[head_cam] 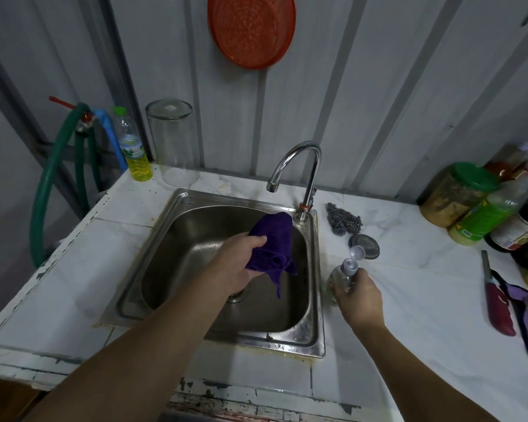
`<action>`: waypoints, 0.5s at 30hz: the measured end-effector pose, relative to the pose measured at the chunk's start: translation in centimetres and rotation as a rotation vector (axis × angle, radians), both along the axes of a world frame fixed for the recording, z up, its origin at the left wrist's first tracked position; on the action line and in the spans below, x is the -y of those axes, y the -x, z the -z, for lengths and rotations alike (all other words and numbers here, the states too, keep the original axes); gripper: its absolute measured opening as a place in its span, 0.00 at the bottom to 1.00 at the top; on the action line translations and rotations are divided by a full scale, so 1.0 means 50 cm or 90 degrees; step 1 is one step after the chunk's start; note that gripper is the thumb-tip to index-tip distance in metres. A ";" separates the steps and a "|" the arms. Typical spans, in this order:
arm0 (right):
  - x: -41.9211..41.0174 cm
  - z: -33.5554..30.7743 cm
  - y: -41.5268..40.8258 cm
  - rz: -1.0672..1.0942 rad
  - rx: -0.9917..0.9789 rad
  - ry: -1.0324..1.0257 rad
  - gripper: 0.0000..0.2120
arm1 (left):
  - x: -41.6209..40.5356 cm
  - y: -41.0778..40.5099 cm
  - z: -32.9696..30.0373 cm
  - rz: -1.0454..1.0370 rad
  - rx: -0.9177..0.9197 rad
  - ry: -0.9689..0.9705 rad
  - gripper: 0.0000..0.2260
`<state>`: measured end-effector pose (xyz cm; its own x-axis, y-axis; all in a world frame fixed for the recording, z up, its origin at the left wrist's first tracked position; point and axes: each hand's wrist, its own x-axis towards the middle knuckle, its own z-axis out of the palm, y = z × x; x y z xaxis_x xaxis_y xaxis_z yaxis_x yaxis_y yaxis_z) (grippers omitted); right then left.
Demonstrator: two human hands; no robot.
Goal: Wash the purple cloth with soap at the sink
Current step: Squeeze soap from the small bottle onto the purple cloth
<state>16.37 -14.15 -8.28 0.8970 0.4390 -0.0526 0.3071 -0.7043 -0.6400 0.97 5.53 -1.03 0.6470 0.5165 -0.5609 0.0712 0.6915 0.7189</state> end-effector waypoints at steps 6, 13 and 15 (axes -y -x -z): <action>0.006 -0.003 0.002 0.003 -0.017 -0.016 0.11 | 0.008 -0.001 0.001 0.005 0.005 -0.004 0.15; 0.016 -0.023 0.013 -0.005 -0.072 -0.096 0.21 | 0.014 -0.003 0.003 0.008 0.016 -0.003 0.12; 0.020 -0.043 0.020 0.006 0.031 -0.130 0.31 | 0.015 -0.004 0.002 0.008 0.019 -0.004 0.09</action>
